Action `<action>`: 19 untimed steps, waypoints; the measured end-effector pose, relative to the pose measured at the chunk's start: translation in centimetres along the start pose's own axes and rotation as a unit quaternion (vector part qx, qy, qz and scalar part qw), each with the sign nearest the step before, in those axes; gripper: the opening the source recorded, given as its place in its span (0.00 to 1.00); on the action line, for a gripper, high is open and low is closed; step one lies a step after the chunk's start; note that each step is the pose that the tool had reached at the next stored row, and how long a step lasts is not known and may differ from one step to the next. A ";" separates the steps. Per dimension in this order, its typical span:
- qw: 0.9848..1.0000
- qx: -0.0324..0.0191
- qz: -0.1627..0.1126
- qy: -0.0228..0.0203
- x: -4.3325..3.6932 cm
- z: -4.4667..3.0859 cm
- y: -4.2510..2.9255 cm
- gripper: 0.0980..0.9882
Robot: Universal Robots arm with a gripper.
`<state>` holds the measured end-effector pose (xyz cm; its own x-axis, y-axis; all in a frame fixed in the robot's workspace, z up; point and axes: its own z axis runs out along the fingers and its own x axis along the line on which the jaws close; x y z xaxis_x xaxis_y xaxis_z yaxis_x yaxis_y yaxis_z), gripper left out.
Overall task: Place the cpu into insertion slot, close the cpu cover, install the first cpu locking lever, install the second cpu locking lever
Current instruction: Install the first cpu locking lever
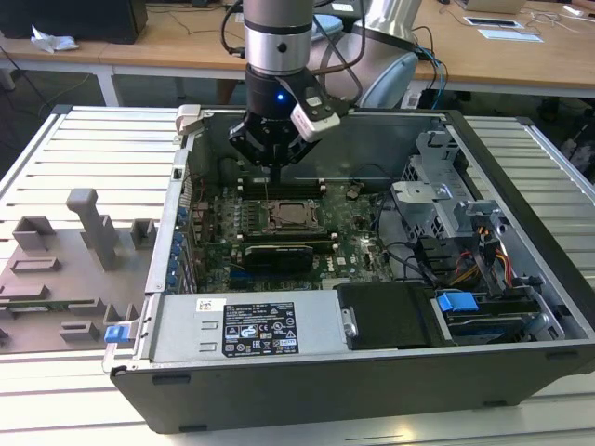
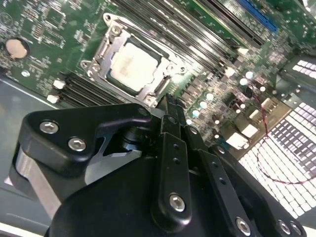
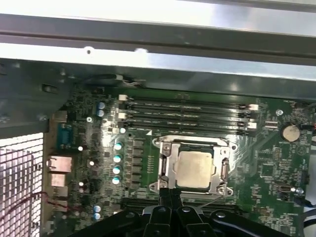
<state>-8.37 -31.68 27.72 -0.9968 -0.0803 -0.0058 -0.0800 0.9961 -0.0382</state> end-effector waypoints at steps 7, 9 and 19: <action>1.000 0.000 0.000 -0.001 2.22 -0.02 0.18 0.01; 1.000 0.000 0.000 -0.001 2.65 -0.02 0.21 0.01; 1.000 0.000 0.000 -0.001 3.82 0.21 2.17 0.01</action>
<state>-12.35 -29.84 27.41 -0.9968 -0.0800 -0.0076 -0.0796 0.9961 -0.0383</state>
